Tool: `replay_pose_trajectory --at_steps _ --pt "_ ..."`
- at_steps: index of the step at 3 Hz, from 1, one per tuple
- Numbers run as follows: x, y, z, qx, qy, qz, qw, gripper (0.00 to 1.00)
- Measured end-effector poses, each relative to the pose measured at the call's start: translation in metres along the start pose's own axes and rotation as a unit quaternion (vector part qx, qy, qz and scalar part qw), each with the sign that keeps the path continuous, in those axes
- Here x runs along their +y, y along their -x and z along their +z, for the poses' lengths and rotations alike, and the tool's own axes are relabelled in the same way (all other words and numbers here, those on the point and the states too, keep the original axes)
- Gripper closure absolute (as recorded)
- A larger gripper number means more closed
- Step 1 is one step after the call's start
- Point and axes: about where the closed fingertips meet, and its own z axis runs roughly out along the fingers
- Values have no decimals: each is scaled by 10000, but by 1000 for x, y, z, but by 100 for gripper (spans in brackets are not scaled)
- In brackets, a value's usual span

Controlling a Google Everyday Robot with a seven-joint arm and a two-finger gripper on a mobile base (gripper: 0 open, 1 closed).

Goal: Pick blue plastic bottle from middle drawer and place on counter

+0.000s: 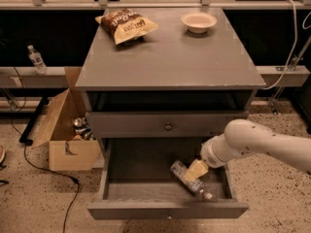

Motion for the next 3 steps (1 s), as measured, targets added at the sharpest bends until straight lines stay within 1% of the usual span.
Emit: replay_pose_trajectory --at_steps 1,2,3 --pt "-8 -10 30 158 -27 177 9997 0" --pt "-14 -20 56 285 -143 363 9988 0" --pt "-19 -25 78 282 -193 511 9981 0"
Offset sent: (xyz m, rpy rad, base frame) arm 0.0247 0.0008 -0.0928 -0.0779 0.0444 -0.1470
